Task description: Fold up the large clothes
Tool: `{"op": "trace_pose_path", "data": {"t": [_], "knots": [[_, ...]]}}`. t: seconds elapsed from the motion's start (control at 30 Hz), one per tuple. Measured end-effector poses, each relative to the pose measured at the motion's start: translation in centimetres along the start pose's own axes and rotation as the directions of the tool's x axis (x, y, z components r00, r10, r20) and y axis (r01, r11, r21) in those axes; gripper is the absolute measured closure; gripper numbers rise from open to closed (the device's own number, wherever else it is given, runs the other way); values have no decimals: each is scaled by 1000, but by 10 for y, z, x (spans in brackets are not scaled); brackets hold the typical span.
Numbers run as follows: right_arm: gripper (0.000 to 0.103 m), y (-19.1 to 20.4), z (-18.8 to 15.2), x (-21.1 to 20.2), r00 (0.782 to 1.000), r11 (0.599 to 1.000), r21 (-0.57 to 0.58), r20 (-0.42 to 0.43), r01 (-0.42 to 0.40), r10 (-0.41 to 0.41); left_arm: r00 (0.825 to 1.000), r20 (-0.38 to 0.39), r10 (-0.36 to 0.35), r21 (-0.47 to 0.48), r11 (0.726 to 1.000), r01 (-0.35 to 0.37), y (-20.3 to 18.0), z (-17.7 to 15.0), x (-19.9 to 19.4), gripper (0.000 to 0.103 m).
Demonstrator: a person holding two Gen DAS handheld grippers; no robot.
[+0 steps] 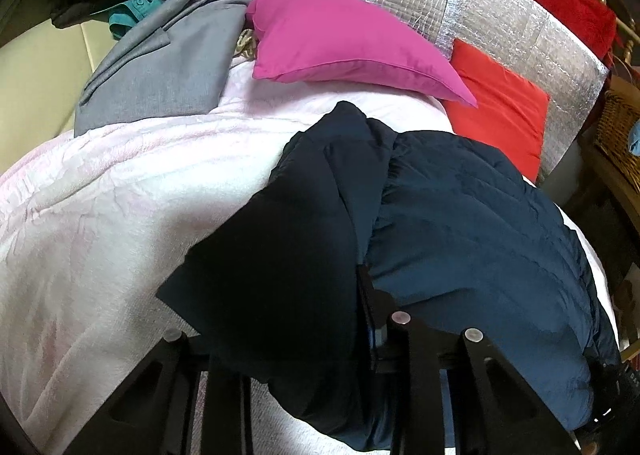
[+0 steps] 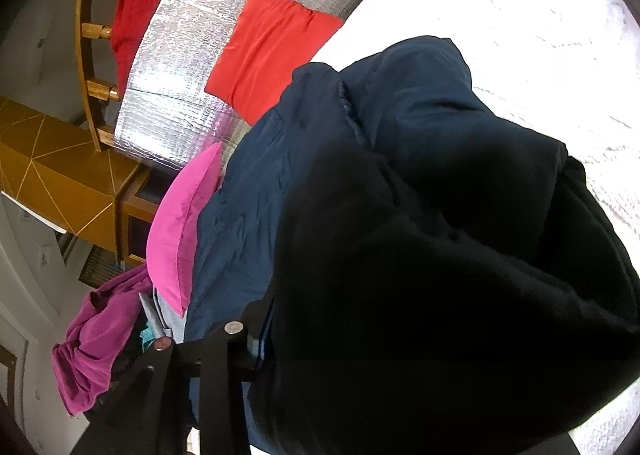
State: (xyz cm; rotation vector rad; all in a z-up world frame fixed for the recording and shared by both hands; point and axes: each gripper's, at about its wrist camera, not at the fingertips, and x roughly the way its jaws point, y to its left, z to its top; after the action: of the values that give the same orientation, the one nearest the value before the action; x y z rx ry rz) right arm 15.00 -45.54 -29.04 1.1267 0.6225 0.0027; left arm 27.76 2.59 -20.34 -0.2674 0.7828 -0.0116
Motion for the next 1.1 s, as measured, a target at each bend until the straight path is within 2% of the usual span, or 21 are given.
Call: {"op": "trace_pose_path", "data": {"t": [0.2,0.37,0.7,1.1], "knots": [[66,-4,-3,-6,1000,999,48,-13,-26,26,1000,-9,-30,-15,999,30,5,0,-2,79],[67,-4,-8,-14,999,998,61,-20,-34,35,997,-15,-74,-64,995,73,15,2,-11,83],[68,-3,-19,-37,999,998,53,-37,-33,35,996,-37,-76,-70,995,74,26,-7,-32,83],[68,-10,-33,-60,996,998,46,-78,-36,39,998,-50,-45,-25,999,44,40,-32,-67,83]]}}
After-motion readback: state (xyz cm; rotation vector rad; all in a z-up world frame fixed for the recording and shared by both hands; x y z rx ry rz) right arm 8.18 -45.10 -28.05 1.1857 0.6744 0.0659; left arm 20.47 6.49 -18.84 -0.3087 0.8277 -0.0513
